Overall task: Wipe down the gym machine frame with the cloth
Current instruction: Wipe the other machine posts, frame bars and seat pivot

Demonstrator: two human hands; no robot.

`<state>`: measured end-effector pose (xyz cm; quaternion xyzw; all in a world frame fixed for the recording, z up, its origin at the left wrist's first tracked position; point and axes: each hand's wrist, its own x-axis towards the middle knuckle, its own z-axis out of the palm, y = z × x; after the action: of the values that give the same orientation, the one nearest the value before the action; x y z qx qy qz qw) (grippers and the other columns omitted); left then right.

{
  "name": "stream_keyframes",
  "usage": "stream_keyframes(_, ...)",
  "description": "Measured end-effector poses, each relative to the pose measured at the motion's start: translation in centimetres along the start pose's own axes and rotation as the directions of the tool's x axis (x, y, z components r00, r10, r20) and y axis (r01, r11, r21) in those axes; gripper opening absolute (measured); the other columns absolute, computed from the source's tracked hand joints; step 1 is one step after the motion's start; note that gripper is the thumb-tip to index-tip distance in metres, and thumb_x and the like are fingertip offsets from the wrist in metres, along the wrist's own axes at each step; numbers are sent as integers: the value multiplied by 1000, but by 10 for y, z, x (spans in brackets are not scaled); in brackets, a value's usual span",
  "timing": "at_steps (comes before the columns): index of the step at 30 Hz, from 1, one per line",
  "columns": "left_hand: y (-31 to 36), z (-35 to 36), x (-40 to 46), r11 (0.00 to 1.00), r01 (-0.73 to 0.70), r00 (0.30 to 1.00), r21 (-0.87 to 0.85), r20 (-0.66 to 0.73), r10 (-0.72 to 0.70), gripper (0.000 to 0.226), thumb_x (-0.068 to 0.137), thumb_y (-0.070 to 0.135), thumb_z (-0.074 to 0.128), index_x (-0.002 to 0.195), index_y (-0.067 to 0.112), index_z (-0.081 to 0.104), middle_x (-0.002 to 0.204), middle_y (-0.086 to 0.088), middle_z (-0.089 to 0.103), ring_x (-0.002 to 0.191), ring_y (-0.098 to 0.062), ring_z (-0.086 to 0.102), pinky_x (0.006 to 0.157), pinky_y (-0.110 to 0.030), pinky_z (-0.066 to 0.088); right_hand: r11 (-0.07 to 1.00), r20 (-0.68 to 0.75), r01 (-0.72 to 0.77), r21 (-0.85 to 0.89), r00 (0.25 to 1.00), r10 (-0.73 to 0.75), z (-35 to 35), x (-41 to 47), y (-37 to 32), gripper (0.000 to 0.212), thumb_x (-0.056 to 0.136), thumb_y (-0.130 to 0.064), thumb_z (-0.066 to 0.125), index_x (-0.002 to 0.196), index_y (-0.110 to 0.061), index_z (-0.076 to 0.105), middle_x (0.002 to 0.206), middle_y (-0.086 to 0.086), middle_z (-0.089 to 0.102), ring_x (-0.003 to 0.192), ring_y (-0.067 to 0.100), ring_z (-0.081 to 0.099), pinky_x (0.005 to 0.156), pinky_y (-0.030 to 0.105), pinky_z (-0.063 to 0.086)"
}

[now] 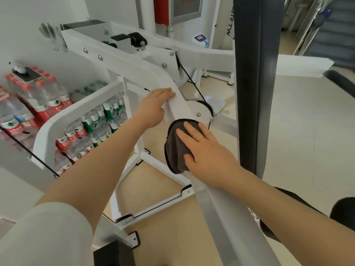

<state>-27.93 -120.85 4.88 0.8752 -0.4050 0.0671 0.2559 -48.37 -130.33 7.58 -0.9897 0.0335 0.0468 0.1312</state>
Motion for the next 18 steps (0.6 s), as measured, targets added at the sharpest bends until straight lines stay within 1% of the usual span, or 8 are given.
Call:
stream_keyframes(2, -8, -1, 6, 1000, 3, 998, -22, -58, -4, 65, 77, -16, 32, 134, 11, 46, 144, -5, 40, 135, -23, 30, 110, -26, 18, 1000, -14, -1, 4, 1000, 1, -4, 23, -2, 60, 98, -26, 32, 150, -32, 2, 157, -12, -8, 143, 17, -15, 111, 37, 24)
stream_keyframes(4, -17, -4, 14, 999, 20, 996, -33, -85, -22, 63, 79, -17, 31, 134, 10, 46, 143, -6, 41, 134, -22, 32, 108, -20, 17, 1000, -19, -20, -4, 1000, 20, -8, 52, -4, 60, 98, -25, 31, 150, -31, 1, 157, -11, -8, 144, 17, -13, 111, 38, 24)
stream_keyframes(5, -23, -5, 18, 999, 26, 995, -37, -93, -30, 64, 78, -17, 30, 135, 9, 45, 144, -7, 40, 134, -23, 33, 108, -20, 16, 999, -16, -33, 0, 999, 33, -11, 68, -4, 60, 98, -24, 31, 150, -31, 1, 157, -12, -8, 144, 17, -13, 110, 39, 25)
stream_keyframes(7, -34, -7, 26, 997, 60, 994, -54, -87, -64, 69, 76, -20, 30, 137, 9, 43, 146, -9, 37, 136, -25, 30, 110, -22, 14, 996, -5, -59, 62, 998, 59, -17, 97, -5, 60, 98, -21, 31, 150, -31, 3, 157, -12, -7, 144, 16, -13, 112, 42, 22)
stream_keyframes(10, -49, -9, 38, 991, 100, 995, -83, -23, -102, 77, 74, -21, 30, 141, 15, 37, 150, -9, 28, 139, -25, 21, 112, -27, 10, 979, 16, -86, 183, 996, 84, -26, 133, -7, 64, 95, -14, 33, 150, -30, 5, 157, -13, -4, 144, 16, -13, 114, 41, 15)
stream_keyframes(14, -65, -7, 54, 995, 72, 997, -69, -21, -73, 78, 73, -22, 30, 142, 14, 32, 152, -8, 23, 142, -27, 15, 112, -24, 6, 978, 32, -61, 199, 998, 56, -27, 144, -2, 66, 94, -14, 34, 150, -29, 3, 157, -14, -5, 143, 15, -14, 115, 40, 13)
stream_keyframes(18, -82, -5, 69, 994, 36, 996, -103, -77, -44, 73, 74, -23, 29, 139, 8, 39, 147, -8, 34, 139, -25, 24, 109, -17, 9, 982, 29, -45, 182, 999, 40, -23, 143, 4, 63, 96, -18, 34, 150, -29, 3, 157, -15, -6, 143, 13, -14, 115, 37, 10)
